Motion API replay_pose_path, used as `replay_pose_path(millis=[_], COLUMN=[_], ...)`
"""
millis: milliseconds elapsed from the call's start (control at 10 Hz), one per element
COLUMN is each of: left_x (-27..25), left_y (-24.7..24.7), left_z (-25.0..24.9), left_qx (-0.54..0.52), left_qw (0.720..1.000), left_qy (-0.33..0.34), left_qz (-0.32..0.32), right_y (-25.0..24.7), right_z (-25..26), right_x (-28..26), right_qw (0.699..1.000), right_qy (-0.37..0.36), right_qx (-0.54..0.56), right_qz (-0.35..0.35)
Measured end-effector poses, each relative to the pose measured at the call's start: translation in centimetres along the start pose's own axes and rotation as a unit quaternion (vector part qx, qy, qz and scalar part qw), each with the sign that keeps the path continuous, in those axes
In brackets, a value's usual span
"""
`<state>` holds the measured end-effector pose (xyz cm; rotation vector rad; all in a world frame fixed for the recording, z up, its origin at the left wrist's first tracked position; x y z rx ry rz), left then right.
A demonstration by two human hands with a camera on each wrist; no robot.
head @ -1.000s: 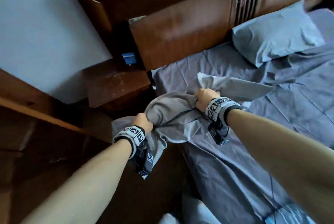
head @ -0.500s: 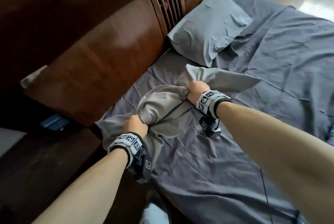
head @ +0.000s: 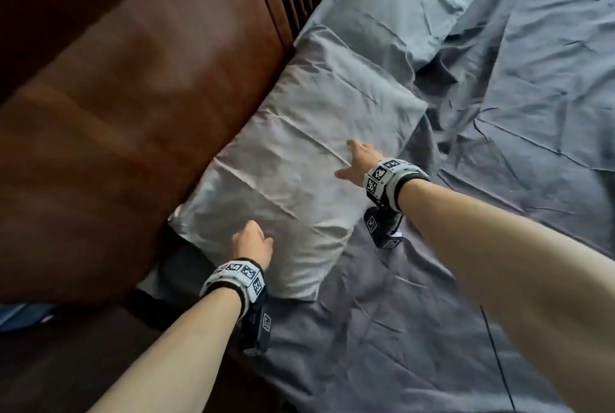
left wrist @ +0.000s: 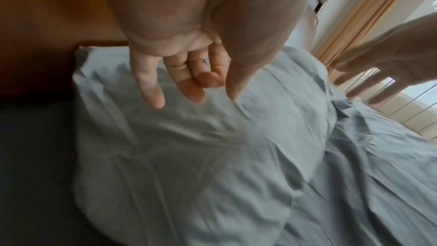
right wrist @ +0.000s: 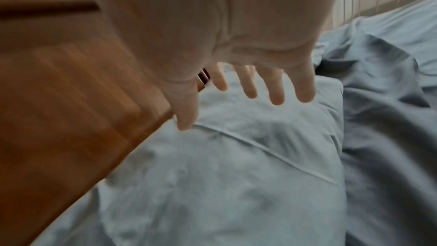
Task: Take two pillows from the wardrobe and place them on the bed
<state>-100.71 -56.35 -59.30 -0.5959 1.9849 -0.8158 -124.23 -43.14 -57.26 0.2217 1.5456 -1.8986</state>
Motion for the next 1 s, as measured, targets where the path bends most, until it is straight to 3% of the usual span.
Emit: replay_pose_path(millis=[200,300,400,600,800,1000], left_x=[7.3,9.5,10.9,9.4,8.0,3.5], left_y=[2.9,3.4,4.1,3.9,2.3,0.7], left_z=[5.2,6.2,5.9,6.4,9.1,6.4], left_qx=[-0.037,-0.042,-0.014,0.1,0.14,0.169], left_qw=[0.995,0.992,0.995,0.993,0.988,0.983], left_qy=[-0.093,-0.118,-0.099,-0.044,-0.037,0.011], left_qz=[0.0,-0.006,-0.01,0.035,0.054,0.07], right_y=[8.6,11.1,12.3,13.4,13.8,11.7], right_z=[-4.0,-3.8,-1.6,2.6,1.7,-0.3], right_x=[4.9,6.3,7.0,7.1,5.3,-1.7], right_qw=[0.989,0.984,0.98,0.978,0.987,0.989], right_qy=[0.116,0.116,0.079,-0.003,0.037,0.002], right_qx=[0.084,0.132,0.182,0.204,0.154,0.14], right_qz=[0.027,0.025,-0.003,-0.03,-0.001,0.051])
Point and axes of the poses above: each hand's wrist, its own x-axis towards the middle knuckle, its own y-axis out of the palm, z = x × y, the point moved 1 cm from there along x, towards the middle knuckle, and after that the axes turned 2 degrees about -z, right-handed, at the moved point
